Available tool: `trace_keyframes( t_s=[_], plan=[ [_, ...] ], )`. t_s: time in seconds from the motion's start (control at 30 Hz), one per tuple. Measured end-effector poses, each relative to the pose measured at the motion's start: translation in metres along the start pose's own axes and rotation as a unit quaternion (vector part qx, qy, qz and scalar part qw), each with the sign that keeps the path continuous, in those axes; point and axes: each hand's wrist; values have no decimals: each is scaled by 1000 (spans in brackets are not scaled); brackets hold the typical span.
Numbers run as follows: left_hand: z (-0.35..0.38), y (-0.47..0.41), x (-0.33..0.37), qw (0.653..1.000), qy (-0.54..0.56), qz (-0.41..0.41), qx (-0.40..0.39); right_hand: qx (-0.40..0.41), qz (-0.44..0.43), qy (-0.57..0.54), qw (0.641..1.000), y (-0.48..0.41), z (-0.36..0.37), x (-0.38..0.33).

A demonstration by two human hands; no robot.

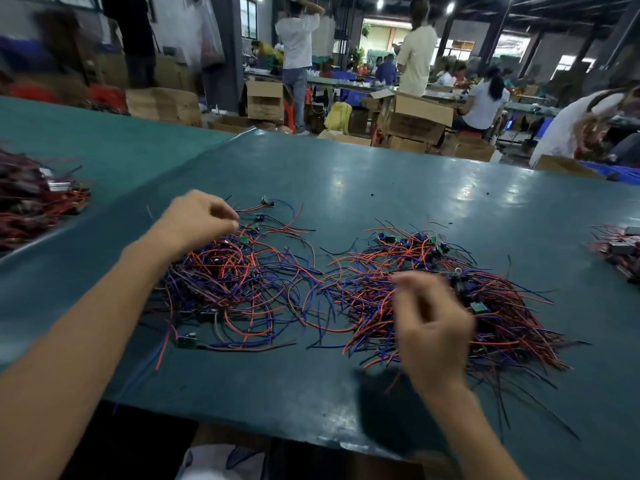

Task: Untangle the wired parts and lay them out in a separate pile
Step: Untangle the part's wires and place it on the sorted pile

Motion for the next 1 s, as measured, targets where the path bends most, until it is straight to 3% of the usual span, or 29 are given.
trace_keyframes(
  t_s=[0.07, 0.13, 0.2, 0.3, 0.43, 0.7, 1.0],
  plan=[
    [11, 1, 7, 985, -148, 4, -84, -192, -132, 35, 972, 28, 23, -5],
    [17, -5, 3, 968, -216, -18, -125, -307, -131, 47, 941, 41, 31, 2],
    [14, -6, -1, 963, -230, -35, -139, -339, -94, 56, 935, 43, 30, 10],
    [9, -8, -7, 963, -227, -59, -131, -344, -80, 55, 934, 46, 32, 8],
    [14, -11, -9, 966, -209, -76, -131, -291, -115, 47, 949, 44, 30, 7],
    [21, -15, -1, 941, -296, -63, -151, -238, -137, 49, 960, 44, 28, 10],
    [39, -14, -23, 940, -338, -29, -30, -232, -118, 47, 964, 44, 27, 12]
  ],
)
Point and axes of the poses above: each hand's wrist, its own y-axis away from the middle knuckle, its own z-axis out of the palm, x = y × z, and after that the axes turned 14 degrees about -z, right-handed
